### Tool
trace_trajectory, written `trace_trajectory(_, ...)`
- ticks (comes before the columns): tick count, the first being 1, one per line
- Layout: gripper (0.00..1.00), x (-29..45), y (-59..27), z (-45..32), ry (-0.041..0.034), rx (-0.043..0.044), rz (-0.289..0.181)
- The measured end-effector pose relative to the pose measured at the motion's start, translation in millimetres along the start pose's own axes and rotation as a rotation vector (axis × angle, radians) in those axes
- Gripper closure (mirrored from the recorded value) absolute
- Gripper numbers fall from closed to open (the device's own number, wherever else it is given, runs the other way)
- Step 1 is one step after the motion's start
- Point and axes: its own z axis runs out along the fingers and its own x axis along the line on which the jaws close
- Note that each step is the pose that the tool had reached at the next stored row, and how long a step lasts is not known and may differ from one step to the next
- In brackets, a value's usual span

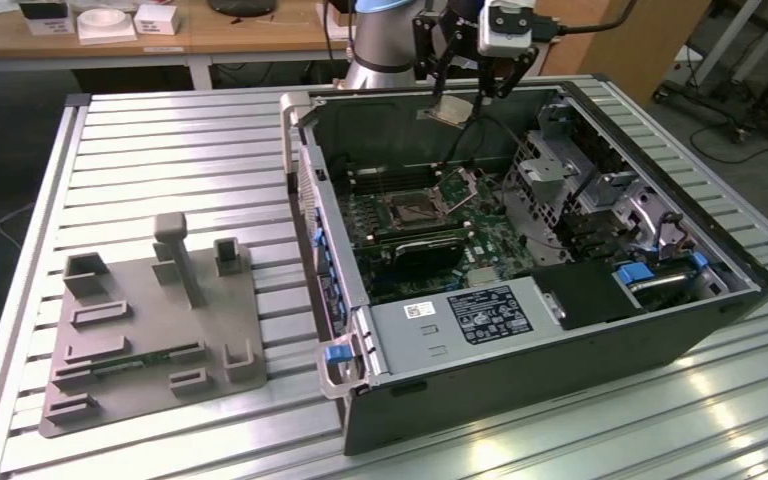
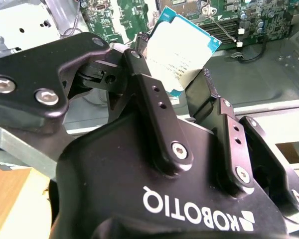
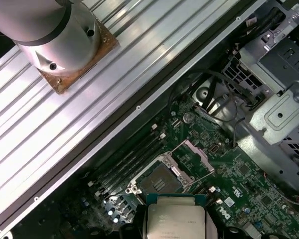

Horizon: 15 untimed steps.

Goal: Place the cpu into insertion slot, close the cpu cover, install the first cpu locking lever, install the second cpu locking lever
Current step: 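Place the cpu into insertion slot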

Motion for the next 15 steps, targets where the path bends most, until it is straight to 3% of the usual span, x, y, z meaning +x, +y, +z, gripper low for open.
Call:
trace_trajectory(4, 0.46, 0.2, -0.2, 0.0, -0.0019, -0.0004, 0.021)
trace_trajectory(15, 0.46, 1.7, -1.6, 0.1, -0.0121, -0.0026, 0.135)
